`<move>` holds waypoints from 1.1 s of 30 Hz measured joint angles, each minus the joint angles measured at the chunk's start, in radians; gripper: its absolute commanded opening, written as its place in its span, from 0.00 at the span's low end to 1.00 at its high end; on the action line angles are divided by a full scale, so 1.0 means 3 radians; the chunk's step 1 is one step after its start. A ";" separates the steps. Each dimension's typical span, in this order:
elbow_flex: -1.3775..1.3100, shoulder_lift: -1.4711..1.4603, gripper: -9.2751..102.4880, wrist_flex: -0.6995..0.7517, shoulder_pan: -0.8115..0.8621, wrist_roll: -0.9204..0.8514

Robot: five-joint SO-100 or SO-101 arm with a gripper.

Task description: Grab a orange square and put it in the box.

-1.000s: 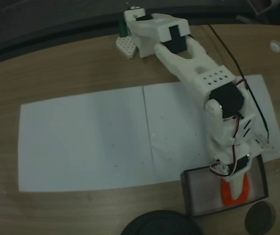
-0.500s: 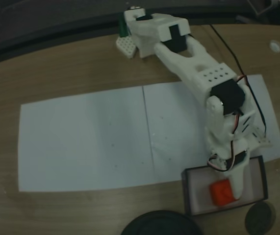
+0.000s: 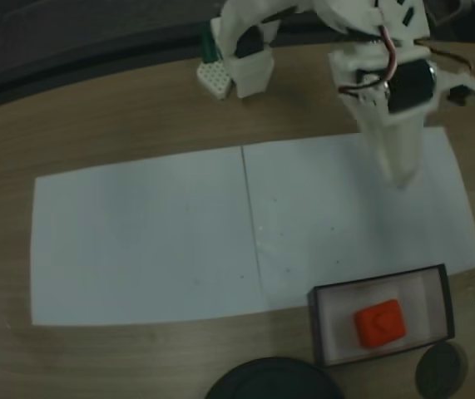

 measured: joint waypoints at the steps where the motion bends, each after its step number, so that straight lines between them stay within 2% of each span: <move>1: 0.0026 0.0235 0.08 0.0000 0.0020 0.0000; 5: 0.0460 0.1268 0.08 0.0000 0.0153 0.0015; 16: 0.2546 0.3881 0.08 0.0000 0.0629 0.0046; 24: 0.3503 0.4960 0.08 0.0000 0.0721 0.0046; 33: 0.4080 0.5640 0.08 -0.0010 0.0757 0.0046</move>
